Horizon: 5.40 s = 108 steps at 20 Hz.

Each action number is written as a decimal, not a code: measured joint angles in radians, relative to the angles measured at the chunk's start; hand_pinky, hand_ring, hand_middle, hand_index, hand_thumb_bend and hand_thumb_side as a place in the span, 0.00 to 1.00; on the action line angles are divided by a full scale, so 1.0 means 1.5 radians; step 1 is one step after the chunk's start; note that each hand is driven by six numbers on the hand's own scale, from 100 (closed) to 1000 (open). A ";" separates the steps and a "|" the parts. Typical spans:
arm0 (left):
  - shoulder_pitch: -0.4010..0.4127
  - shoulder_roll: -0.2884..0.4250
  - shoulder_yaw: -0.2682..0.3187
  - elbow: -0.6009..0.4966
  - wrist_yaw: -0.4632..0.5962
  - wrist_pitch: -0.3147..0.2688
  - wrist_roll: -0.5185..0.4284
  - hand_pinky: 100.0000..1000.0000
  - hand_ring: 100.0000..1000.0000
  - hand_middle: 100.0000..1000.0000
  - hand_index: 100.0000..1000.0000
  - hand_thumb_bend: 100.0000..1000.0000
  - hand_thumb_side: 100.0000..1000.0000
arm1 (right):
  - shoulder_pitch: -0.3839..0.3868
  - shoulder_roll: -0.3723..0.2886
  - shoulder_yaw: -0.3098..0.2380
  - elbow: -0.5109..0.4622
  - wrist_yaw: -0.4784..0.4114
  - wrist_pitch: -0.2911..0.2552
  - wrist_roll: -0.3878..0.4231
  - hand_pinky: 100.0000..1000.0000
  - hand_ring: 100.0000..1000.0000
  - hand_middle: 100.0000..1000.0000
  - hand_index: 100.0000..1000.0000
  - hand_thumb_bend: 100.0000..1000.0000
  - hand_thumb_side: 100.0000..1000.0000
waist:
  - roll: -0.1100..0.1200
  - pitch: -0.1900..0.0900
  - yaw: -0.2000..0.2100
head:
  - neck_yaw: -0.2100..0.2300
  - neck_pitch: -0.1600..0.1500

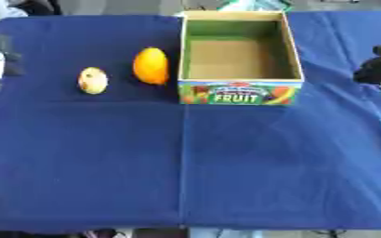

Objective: Pick up objects on the table and place them in the box.

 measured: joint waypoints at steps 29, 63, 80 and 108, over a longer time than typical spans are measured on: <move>-0.357 0.128 -0.125 0.510 -0.378 -0.169 -0.205 0.62 0.69 0.73 0.82 0.20 0.07 | 0.000 -0.005 0.017 0.000 0.000 0.003 0.020 0.68 0.60 0.55 0.74 0.24 0.34 | 0.005 -0.008 -0.045 | 0.016 0.001; -0.385 0.071 -0.063 0.677 -0.704 -0.083 -0.256 0.63 0.59 0.63 0.78 0.26 0.06 | -0.001 -0.005 0.022 0.000 0.000 0.004 0.028 0.68 0.61 0.55 0.74 0.25 0.34 | 0.005 -0.008 -0.059 | 0.000 -0.005; -0.378 0.105 -0.046 0.620 -0.703 -0.145 -0.438 0.61 0.61 0.67 0.81 0.41 0.14 | -0.003 -0.005 0.022 0.001 0.000 0.004 0.028 0.68 0.61 0.55 0.74 0.25 0.34 | 0.007 -0.009 -0.058 | -0.002 -0.006; -0.391 0.102 -0.041 0.529 -0.699 -0.138 -0.326 0.35 0.24 0.31 0.56 0.02 0.00 | -0.003 -0.005 0.021 0.004 0.000 0.004 0.028 0.68 0.61 0.55 0.74 0.24 0.33 | 0.003 -0.010 -0.058 | -0.006 -0.006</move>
